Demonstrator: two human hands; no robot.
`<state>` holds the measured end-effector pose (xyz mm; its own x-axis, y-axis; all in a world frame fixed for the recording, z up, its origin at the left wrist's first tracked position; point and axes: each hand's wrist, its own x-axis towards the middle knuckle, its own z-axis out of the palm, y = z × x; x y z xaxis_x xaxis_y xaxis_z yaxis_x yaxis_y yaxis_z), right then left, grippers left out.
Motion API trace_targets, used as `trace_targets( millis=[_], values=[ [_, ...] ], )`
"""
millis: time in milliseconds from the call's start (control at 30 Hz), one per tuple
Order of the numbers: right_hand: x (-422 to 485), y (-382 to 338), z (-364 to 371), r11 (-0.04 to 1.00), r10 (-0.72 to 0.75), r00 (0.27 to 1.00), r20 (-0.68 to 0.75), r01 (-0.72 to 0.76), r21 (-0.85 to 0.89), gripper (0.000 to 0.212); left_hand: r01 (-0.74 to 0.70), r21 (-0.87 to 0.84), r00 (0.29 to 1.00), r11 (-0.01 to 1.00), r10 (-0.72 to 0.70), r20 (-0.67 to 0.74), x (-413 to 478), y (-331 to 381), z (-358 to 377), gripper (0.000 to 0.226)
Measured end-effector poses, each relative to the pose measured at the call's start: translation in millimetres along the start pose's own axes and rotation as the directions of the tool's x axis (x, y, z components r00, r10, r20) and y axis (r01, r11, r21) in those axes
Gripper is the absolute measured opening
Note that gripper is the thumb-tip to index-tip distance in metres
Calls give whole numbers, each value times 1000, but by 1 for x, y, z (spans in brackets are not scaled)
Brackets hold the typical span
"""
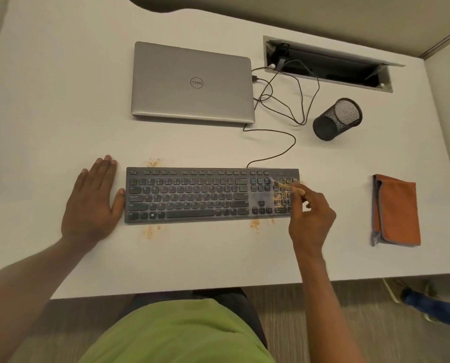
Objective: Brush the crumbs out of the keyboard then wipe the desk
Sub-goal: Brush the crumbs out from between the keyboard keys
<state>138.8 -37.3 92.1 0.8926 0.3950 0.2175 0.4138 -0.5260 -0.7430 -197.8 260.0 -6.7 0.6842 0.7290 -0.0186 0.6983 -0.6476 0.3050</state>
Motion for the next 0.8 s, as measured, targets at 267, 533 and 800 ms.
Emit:
trace_targets(
  millis=[267, 533, 800],
  values=[
    [0, -2, -22, 993, -37, 996, 84, 46, -107, 12, -6, -1, 1000, 1000, 6, -8, 0, -1, 1, 71],
    [11, -3, -9, 995, -58, 986, 157, 70, -71, 21, -17, -4, 1000, 1000, 17, -18, 0, 0, 0, 71],
    [-4, -1, -28, 976, -41, 981, 192, 80, -201, 13, -20, -5, 999, 1000, 20, -33, 0, 0, 1, 71]
  ],
)
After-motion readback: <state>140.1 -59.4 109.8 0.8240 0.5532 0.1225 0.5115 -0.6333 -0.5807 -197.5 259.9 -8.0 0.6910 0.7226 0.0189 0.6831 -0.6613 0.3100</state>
